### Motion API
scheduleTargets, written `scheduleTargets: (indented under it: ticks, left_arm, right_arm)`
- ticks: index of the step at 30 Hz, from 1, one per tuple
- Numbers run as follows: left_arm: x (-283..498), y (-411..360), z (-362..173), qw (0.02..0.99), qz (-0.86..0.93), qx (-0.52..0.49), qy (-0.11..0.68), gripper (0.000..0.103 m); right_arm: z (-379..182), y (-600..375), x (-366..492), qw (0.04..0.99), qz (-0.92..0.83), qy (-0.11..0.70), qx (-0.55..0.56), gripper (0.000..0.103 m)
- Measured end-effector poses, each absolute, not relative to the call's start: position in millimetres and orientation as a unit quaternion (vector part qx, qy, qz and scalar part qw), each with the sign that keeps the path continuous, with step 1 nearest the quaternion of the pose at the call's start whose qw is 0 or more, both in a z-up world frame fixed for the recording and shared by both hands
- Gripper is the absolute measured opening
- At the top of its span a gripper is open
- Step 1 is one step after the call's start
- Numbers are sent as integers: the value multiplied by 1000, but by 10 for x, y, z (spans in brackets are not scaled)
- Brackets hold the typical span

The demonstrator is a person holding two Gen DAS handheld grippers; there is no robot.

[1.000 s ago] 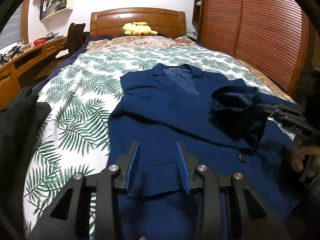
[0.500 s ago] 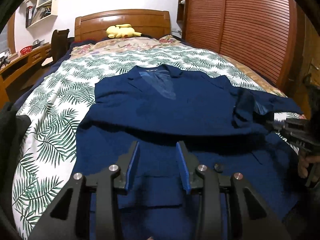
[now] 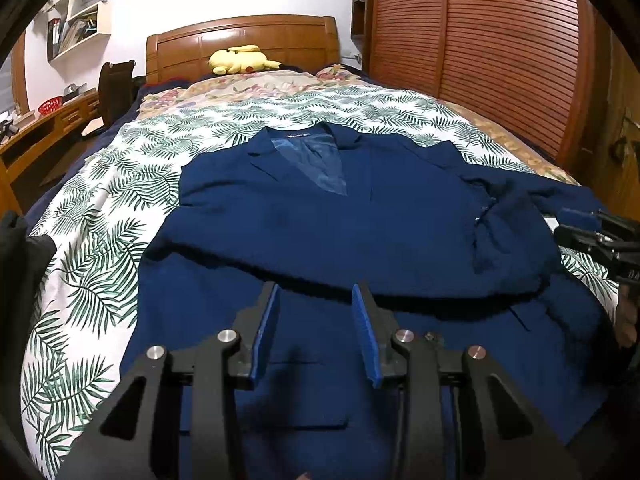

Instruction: Fold large clothes

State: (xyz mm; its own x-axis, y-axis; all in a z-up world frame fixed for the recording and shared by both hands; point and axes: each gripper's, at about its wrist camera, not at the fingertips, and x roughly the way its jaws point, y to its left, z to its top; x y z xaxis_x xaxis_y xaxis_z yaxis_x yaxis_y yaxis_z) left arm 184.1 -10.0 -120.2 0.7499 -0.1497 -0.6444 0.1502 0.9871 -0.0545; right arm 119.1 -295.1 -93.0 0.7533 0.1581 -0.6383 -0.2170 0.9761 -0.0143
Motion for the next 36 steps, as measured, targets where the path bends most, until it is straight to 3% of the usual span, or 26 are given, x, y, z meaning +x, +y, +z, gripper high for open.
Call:
scheduleTargets:
  ticks: [27, 29, 31, 34, 36]
  left_arm:
    - [1807, -195, -1154, 936, -87, 5, 341, 36]
    - [1809, -191, -1151, 936, -89, 5, 340, 36]
    - [1815, -191, -1135, 937, -89, 4, 337, 36]
    - [1835, -205, -1114, 938, -91, 0, 336, 36]
    - [1839, -212, -1102, 938, -91, -3, 334, 36]
  right_arm:
    - [-1535, -3092, 1589, 898, 61, 431, -68, 57]
    - [-1531, -3091, 1589, 898, 64, 431, -65, 43]
    - [-1522, -3058, 1565, 897, 67, 430, -76, 13]
    - [-1506, -2988, 1535, 895, 71, 430, -96, 0]
    - [-1479, -2943, 1479, 893, 82, 431, -99, 0]
